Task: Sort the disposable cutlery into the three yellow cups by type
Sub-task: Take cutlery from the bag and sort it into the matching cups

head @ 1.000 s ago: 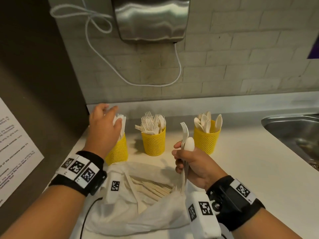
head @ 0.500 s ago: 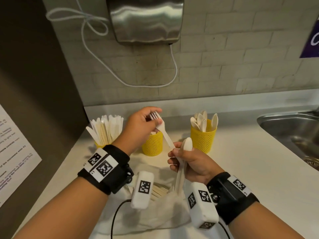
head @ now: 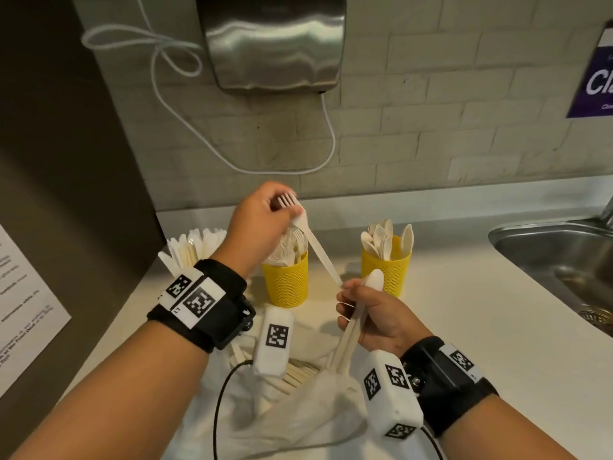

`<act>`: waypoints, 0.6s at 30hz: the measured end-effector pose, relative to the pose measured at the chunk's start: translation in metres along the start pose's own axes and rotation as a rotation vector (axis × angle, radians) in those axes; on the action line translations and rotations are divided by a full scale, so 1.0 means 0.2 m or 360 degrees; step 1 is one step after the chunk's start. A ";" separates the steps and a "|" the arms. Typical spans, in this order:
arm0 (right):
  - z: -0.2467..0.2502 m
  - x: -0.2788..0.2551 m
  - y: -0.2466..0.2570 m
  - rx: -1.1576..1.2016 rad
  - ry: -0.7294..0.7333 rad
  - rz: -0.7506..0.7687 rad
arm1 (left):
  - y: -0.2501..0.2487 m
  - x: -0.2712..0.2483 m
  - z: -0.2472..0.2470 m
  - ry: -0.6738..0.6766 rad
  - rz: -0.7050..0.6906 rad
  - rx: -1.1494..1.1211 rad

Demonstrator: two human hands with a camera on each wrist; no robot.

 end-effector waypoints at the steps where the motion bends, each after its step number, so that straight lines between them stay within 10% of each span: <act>1: 0.03 0.00 0.00 0.0058 -0.0104 0.0037 | -0.03 0.02 0.03 -0.0118 -0.0097 0.0073; 7: 0.10 -0.03 0.06 0.0096 -0.0241 0.0242 | 0.04 0.10 -0.05 -0.0024 -0.0486 0.0810; 15: 0.16 -0.09 0.22 0.0314 -0.0160 0.0371 | 0.36 0.12 -0.17 0.0438 -0.0218 0.1499; 18: 0.17 -0.11 0.34 0.0224 -0.0268 0.0633 | 0.30 0.09 -0.12 0.0279 -0.0196 0.1559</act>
Point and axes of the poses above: each hand's wrist, its own x-axis towards the middle knuckle, its own z-axis out of the back of the hand, y = z × x, the point moved 4 cm from there along x, towards the middle knuckle
